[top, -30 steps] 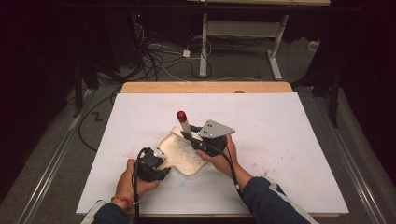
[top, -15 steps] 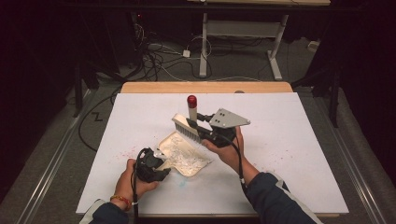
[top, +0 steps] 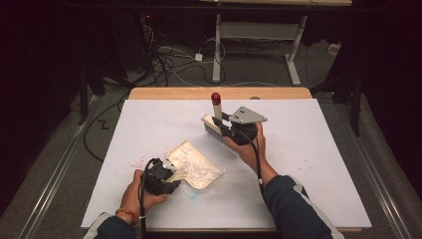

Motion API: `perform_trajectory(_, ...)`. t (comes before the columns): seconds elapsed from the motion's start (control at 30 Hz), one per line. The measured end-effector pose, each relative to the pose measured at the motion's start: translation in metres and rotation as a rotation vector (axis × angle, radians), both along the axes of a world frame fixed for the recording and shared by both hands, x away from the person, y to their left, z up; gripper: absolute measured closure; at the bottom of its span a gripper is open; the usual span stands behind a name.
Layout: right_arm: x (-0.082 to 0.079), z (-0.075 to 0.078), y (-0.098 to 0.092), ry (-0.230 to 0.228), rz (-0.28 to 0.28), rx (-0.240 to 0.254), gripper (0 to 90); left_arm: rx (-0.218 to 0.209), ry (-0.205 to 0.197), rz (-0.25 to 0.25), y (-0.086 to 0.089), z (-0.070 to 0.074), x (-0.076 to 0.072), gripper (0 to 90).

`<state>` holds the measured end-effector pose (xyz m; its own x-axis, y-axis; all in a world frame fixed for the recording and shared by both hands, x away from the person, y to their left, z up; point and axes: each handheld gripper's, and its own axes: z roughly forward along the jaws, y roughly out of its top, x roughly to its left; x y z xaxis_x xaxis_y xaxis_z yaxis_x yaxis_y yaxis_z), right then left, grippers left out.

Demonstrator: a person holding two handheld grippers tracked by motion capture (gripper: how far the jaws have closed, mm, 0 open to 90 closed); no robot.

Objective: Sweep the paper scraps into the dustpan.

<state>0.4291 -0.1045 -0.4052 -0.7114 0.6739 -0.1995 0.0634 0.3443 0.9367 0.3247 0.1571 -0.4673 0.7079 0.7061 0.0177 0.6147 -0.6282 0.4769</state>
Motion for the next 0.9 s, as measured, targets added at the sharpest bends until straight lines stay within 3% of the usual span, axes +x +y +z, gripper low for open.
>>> perform_trajectory(0.03, -0.002, -0.004, 0.006, -0.002, 0.025, -0.02, 71.2, 0.001, -0.002, 0.002, 0.0, 0.0, 0.0, 62.9)
perform_trajectory(0.1, -0.004, -0.006, 0.009, -0.002, 0.038, -0.023, 71.2, 0.004, -0.007, -0.004, -0.001, 0.0, -0.001, 62.9)
perform_trajectory(0.2, -0.017, -0.01, 0.026, 0.006, 0.121, -0.016, 71.3, 0.004, -0.004, -0.005, -0.001, 0.0, 0.0, 62.9)
perform_trajectory(0.23, -0.017, -0.01, 0.026, 0.006, 0.121, -0.016, 71.3, 0.004, -0.004, -0.005, -0.001, 0.0, 0.0, 62.9)
perform_trajectory(0.27, -0.025, -0.011, 0.038, -0.005, 0.176, -0.034, 71.2, 0.004, -0.005, -0.007, -0.001, 0.0, 0.0, 62.9)
perform_trajectory(0.4, -0.036, -0.014, 0.056, -0.015, 0.246, -0.068, 71.1, 0.01, -0.003, -0.021, -0.004, 0.001, -0.001, 62.8)
perform_trajectory(0.57, -0.05, -0.007, 0.062, -0.011, 0.342, -0.037, 71.2, 0.01, -0.01, -0.021, -0.004, 0.001, -0.002, 62.8)
perform_trajectory(0.77, -0.057, 0.007, 0.058, -0.049, 0.328, -0.018, 71.2, 0.024, -0.015, -0.026, -0.003, 0.003, -0.004, 62.8)
perform_trajectory(0.9, -0.058, 0.021, 0.04, -0.052, 0.278, 0.013, 71.2, 0.022, -0.011, -0.024, 0.003, 0.002, -0.006, 62.8)
